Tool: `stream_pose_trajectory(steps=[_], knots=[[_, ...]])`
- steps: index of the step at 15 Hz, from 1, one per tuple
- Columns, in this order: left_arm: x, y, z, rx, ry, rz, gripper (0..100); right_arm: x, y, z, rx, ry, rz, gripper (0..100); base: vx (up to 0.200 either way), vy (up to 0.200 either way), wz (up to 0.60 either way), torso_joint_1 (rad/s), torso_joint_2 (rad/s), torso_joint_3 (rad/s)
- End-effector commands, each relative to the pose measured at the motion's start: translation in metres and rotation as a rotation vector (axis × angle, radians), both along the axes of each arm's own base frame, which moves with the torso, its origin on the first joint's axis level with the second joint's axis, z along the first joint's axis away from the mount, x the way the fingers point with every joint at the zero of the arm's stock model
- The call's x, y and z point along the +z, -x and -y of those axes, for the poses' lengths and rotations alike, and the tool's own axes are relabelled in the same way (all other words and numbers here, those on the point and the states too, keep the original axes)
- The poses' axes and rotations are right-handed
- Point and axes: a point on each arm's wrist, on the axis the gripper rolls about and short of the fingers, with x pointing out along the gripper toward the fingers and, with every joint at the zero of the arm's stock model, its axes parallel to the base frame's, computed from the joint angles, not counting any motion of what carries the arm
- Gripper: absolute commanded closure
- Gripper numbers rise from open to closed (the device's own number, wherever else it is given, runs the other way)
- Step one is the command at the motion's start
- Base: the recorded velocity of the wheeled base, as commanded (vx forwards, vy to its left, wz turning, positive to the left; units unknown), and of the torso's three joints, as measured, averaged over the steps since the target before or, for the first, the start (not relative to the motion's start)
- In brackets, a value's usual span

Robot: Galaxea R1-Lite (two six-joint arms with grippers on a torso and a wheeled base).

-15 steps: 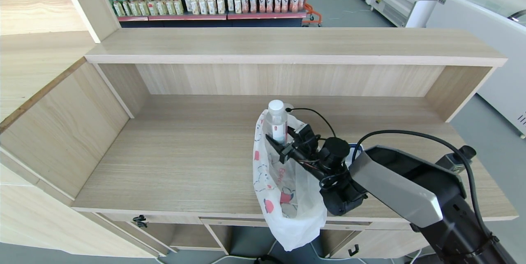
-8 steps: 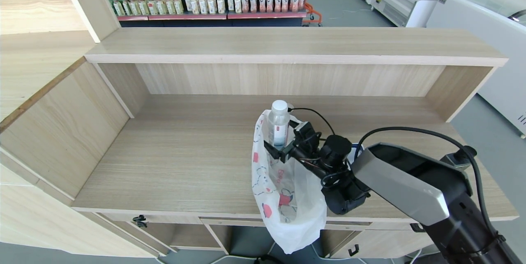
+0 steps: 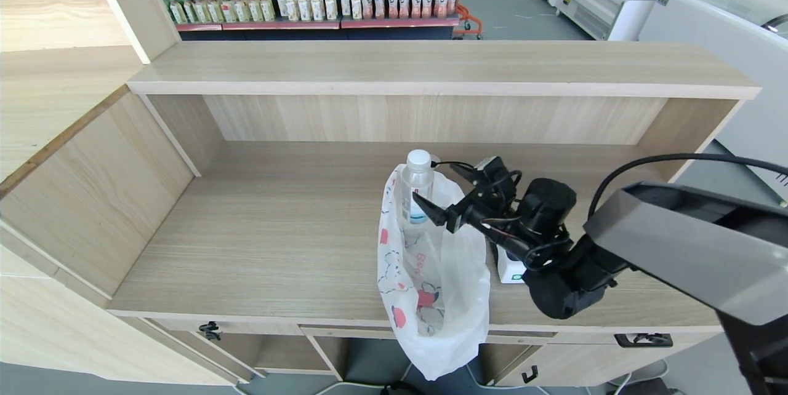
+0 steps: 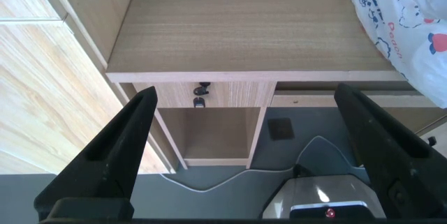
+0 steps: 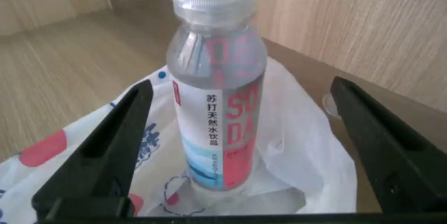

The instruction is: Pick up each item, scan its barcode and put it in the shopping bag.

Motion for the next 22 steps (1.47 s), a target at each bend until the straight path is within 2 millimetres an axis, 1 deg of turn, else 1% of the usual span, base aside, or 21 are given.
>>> stream_pose_trajectory(steps=[1,3,4,5,6,7,8,9,10,11,13,14,16,20,22], knots=[[0.000,0.000,0.000,0.000,0.000,0.000,0,0.055,0.029,0.023,-0.022,-0.067,0.036,0,0.000,0.000,0.00,0.000,0.00,0.000],[0.000,0.000,0.000,0.000,0.000,0.000,0,0.079,0.052,0.040,-0.107,-0.124,0.030,0,0.000,0.000,0.00,0.000,0.00,0.000],[0.000,0.000,0.000,0.000,0.000,0.000,0,0.089,0.067,0.049,-0.148,-0.157,0.013,0,0.000,0.000,0.00,0.000,0.00,0.000],[0.000,0.000,0.000,0.000,0.000,0.000,0,0.095,0.080,0.060,-0.195,-0.166,-0.021,0,0.000,0.000,0.00,0.000,0.00,0.000],[0.000,0.000,0.000,0.000,0.000,0.000,0,0.103,0.097,0.081,-0.272,-0.163,-0.057,0,0.000,0.000,0.00,0.000,0.00,0.000],[0.000,0.000,0.000,0.000,0.000,0.000,0,0.105,0.103,0.090,-0.302,-0.151,-0.071,0,0.000,0.000,0.00,0.000,0.00,0.000],[0.000,0.000,0.000,0.000,0.000,0.000,0,0.110,0.112,0.104,-0.348,-0.142,-0.085,0,0.000,0.000,0.00,0.000,0.00,0.000],[0.000,0.000,0.000,0.000,0.000,0.000,0,0.121,0.135,0.136,-0.457,-0.121,-0.121,0,0.000,0.000,0.00,0.000,0.00,0.000],[0.000,0.000,0.000,0.000,0.000,0.002,0,0.121,0.150,0.153,-0.520,-0.097,-0.171,0,0.000,0.000,0.00,0.000,0.00,0.000],[0.000,0.000,0.000,0.000,0.000,0.000,0,0.119,0.158,0.162,-0.556,-0.079,-0.207,0,0.000,0.000,0.00,0.000,0.00,0.000],[0.000,0.000,0.000,0.000,0.000,0.000,0,0.099,0.183,0.192,-0.698,0.012,-0.341,0,0.000,0.000,0.00,0.000,0.00,0.000],[0.000,0.000,0.000,0.000,0.000,0.000,0,0.091,0.190,0.199,-0.732,0.028,-0.377,0,0.000,0.000,0.00,0.000,0.00,0.000],[0.000,0.000,0.000,0.000,0.000,0.000,0,0.084,0.194,0.204,-0.761,0.045,-0.399,0,0.000,0.000,0.00,0.000,0.00,0.000],[0.000,0.000,0.000,0.000,0.003,0.000,0,0.084,0.194,0.205,-0.766,0.049,-0.399,0,0.000,0.000,0.00,0.000,0.00,0.000],[0.000,0.000,0.000,0.000,0.000,0.000,0,0.082,0.194,0.207,-0.775,0.049,-0.406,0,0.000,-0.200,0.00,0.000,0.00,0.000]])
